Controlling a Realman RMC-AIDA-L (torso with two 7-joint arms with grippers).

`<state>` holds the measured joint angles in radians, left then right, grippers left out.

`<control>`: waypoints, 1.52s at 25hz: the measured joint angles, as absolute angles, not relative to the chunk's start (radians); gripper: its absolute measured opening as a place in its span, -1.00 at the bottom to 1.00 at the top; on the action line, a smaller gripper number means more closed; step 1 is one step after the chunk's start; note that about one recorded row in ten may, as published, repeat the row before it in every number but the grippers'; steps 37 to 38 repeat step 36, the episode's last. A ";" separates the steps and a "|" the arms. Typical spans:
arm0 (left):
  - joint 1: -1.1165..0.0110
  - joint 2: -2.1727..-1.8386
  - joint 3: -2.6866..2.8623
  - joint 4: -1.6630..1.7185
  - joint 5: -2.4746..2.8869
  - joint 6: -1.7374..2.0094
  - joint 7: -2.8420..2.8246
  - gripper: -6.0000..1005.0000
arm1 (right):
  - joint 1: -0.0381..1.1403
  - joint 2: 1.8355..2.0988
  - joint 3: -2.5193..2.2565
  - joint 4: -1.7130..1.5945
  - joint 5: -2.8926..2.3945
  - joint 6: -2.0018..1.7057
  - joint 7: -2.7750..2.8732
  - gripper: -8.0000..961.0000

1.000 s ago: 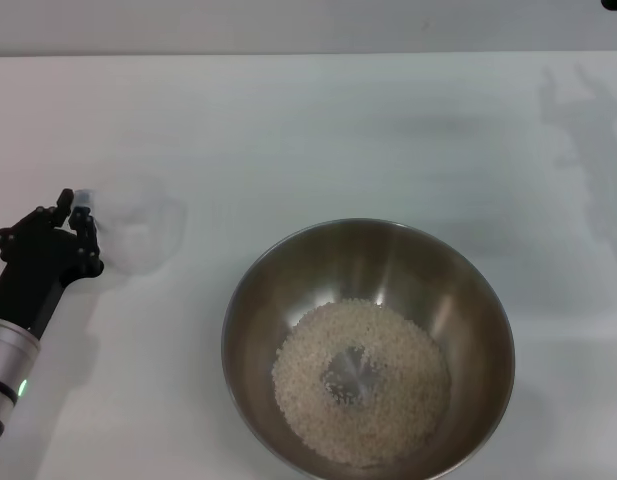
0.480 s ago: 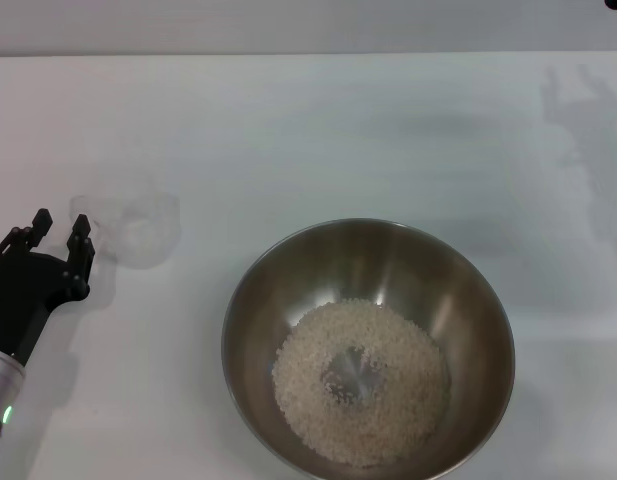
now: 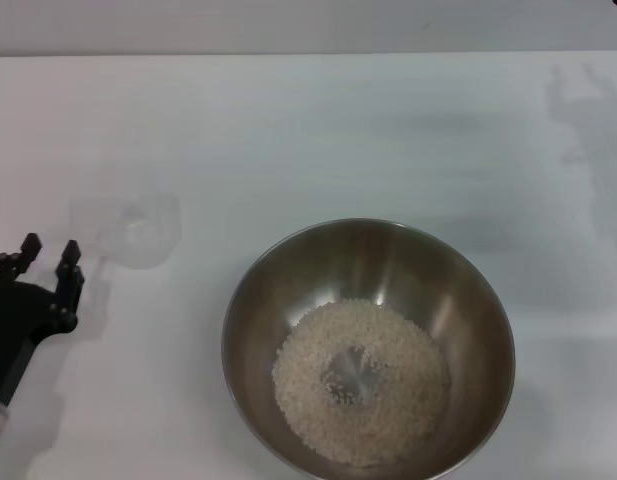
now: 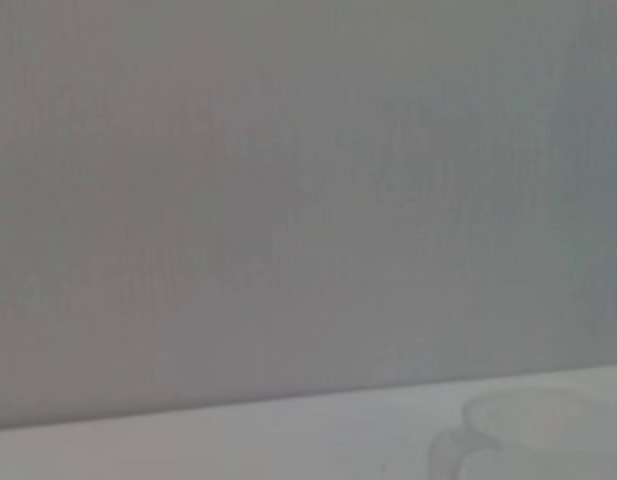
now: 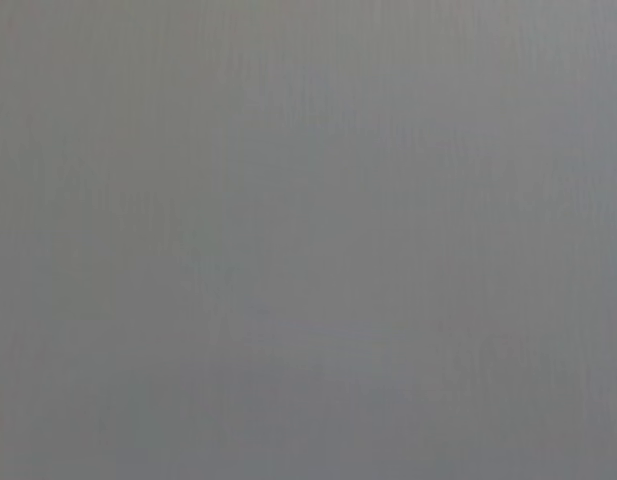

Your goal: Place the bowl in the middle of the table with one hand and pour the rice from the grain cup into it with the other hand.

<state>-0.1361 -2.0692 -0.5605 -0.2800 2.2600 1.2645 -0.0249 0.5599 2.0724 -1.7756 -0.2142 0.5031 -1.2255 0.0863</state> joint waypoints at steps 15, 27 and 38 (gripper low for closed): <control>-0.167 -2.072 -0.640 -0.274 2.252 1.536 -0.115 0.06 | 0.521 2.087 -1.949 -0.213 0.494 -1.224 0.148 -0.11; -0.231 -2.070 -0.706 -0.215 2.250 1.542 -0.114 0.65 | 0.520 2.079 -1.952 -0.196 0.499 -1.193 0.266 0.08; -0.259 -2.072 -0.741 -0.211 2.251 1.537 -0.113 0.65 | 0.537 2.079 -1.929 -0.203 0.500 -1.196 0.255 0.59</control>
